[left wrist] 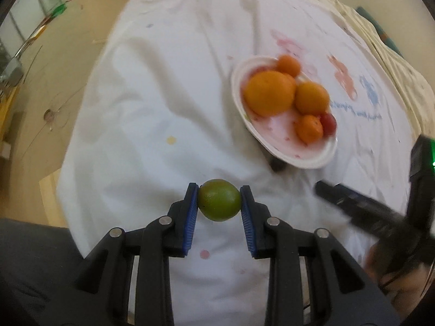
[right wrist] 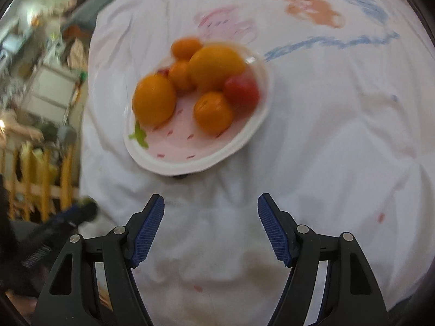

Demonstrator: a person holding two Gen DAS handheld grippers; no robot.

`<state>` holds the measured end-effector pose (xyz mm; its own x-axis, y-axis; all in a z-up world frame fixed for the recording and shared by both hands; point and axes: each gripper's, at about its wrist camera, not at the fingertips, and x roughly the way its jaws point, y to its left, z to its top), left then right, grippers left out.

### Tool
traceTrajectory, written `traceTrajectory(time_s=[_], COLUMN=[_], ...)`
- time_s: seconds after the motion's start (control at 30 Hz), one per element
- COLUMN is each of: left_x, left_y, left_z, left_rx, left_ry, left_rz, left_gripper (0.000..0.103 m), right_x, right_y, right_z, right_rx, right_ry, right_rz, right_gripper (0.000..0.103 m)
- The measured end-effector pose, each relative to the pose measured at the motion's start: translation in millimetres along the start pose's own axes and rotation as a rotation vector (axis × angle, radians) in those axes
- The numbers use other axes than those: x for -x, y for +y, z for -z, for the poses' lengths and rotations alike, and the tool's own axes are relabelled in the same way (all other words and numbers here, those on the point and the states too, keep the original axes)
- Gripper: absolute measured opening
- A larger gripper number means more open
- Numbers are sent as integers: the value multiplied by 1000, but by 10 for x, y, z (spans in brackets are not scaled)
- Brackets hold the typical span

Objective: Organize fruits
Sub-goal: 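Grasp a dark grape with the right tool while the left tool holds the green grape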

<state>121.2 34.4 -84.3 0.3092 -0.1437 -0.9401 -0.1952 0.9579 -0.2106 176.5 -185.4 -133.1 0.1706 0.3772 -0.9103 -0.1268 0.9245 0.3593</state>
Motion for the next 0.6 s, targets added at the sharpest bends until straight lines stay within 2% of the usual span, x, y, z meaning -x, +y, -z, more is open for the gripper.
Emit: traceTrajectory(time_s=[0.2,0.4,0.5,0.6], left_x=[-26,-58,-93,-98], left_y=[73,49,44,61], left_z=[-18,-30,-48,-62], left_rx=[25,19,19,44], left_ry=[3,9,11,12], left_rz=[-21,-39,-57,-49], left_gripper=[27,27,27,27], right_x=[-347,-476,-497,-517], right_y=[208,423,503,436], right_z=[-31,-33,-45,-82], right_rx=[59,124,169,138], right_ry=[25,-70,-113,-112], right_rz=[27,111,156,134], right_gripper=[63,61,45,36])
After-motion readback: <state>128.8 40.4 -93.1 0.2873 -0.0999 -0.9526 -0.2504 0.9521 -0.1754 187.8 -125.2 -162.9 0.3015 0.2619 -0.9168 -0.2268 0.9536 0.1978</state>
